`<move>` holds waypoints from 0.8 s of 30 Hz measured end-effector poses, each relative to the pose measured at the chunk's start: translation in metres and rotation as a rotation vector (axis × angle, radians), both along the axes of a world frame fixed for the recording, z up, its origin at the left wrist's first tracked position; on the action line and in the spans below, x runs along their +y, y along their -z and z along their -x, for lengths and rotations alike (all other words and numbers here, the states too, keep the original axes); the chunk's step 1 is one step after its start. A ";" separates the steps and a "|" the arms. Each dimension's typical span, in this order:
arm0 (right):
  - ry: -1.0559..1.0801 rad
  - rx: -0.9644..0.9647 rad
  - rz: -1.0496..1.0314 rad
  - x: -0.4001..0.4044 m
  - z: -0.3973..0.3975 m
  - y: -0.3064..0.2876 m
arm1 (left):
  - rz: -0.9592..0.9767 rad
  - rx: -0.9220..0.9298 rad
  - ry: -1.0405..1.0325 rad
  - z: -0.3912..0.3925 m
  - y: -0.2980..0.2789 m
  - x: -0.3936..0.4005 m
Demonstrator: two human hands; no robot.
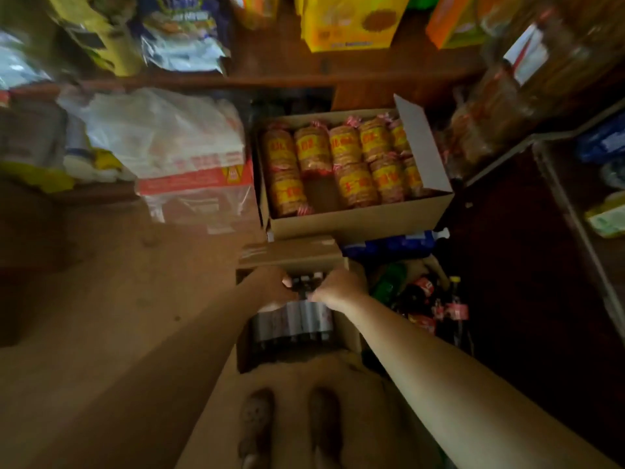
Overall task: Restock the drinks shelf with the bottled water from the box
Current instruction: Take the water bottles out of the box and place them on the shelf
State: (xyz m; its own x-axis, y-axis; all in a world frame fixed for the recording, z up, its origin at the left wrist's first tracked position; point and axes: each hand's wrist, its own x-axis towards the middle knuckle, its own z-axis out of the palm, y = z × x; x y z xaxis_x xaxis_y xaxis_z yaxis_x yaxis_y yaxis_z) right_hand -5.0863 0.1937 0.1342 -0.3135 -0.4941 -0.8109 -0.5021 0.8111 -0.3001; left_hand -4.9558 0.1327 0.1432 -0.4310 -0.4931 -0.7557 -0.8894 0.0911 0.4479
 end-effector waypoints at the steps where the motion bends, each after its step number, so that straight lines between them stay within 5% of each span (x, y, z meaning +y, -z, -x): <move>1: 0.044 -0.010 -0.021 0.008 0.000 0.022 | -0.036 0.009 -0.018 0.005 0.018 0.003; 14: 0.499 -0.131 -0.139 0.043 0.006 0.256 | -0.064 -0.057 0.029 0.060 0.257 0.018; 24: 0.598 -0.257 -0.165 0.061 -0.004 0.366 | -0.069 0.001 -0.289 0.114 0.373 0.036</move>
